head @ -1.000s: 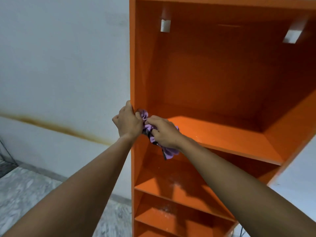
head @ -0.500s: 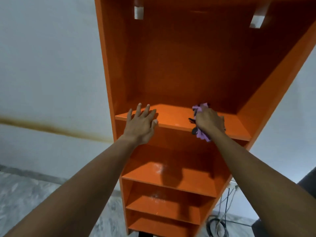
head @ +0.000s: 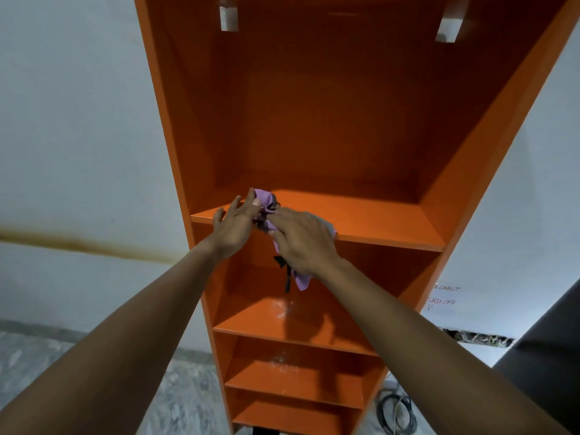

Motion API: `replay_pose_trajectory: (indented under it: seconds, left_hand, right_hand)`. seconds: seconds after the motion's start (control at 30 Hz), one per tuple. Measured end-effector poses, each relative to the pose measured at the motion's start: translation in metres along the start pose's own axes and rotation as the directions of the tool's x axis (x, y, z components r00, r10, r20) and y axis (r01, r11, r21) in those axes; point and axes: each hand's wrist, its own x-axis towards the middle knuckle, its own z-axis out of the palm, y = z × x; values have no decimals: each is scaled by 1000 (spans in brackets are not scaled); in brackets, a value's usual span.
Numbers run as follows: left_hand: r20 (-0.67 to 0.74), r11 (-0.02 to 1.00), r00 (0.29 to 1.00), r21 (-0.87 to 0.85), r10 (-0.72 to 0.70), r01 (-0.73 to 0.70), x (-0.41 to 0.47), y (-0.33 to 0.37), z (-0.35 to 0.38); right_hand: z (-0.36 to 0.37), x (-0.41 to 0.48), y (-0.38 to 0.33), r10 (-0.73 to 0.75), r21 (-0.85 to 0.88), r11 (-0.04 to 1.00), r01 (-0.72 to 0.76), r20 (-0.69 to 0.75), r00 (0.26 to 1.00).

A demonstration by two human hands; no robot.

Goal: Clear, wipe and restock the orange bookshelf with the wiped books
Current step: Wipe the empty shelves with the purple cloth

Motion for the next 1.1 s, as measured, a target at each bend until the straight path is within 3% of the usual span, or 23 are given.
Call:
replay_pose_trajectory:
  seconds: [0.13,0.23,0.27,0.33,0.4,0.47,0.53,0.63,0.7,0.8,0.9,1.0,1.1]
  left_hand:
    - [-91,996,993,-16,80,-82,-8,-3,7]
    - [-281,957,927,222,247,-188,-32,-22,33]
    - [-321,931,900,308,295,-196,-43,-30,48]
    - [-346,899,877,398,333,-184,-66,-48,81]
    - [-232,881,930,446,285,-158,-80,-66,113]
    - [-45,883,989,458,140,-104,-82,-81,141]
    - [122,913,991,409,-49,-5,-76,-91,165]
    - [215,932,943,313,-255,181,-50,-105,194]
    - [189,920,928,297,-320,257,-29,-120,209]
    - [194,884,894,335,-403,326,-3,-149,222]
    - [214,838,866,435,-452,329,16,-177,223]
    - [158,824,878,452,-451,342,32,-204,229]
    - [91,823,909,469,-406,320,38,-228,233]
  right_hand:
    - [22,-36,6,-130,17,990,141,-286,949]
    - [56,-85,22,-151,-58,988,140,-297,943]
    - [68,-103,29,-99,-64,994,85,-258,961]
    - [88,-130,43,140,36,990,-135,-177,974]
    - [101,-149,56,418,222,891,-396,-61,906]
    - [105,-159,69,576,447,739,-504,-32,817]
    - [110,-163,83,713,547,606,-577,-54,699]
    - [129,-157,115,847,446,507,-738,-102,521]
    - [148,-159,136,860,341,507,-791,-137,492]
    - [189,-179,161,875,114,482,-869,-18,483]
    - [222,-199,178,832,-203,549,-811,35,554]
    - [231,-192,190,838,-259,530,-807,15,546]
    - [236,-178,215,795,-297,562,-772,-65,603]
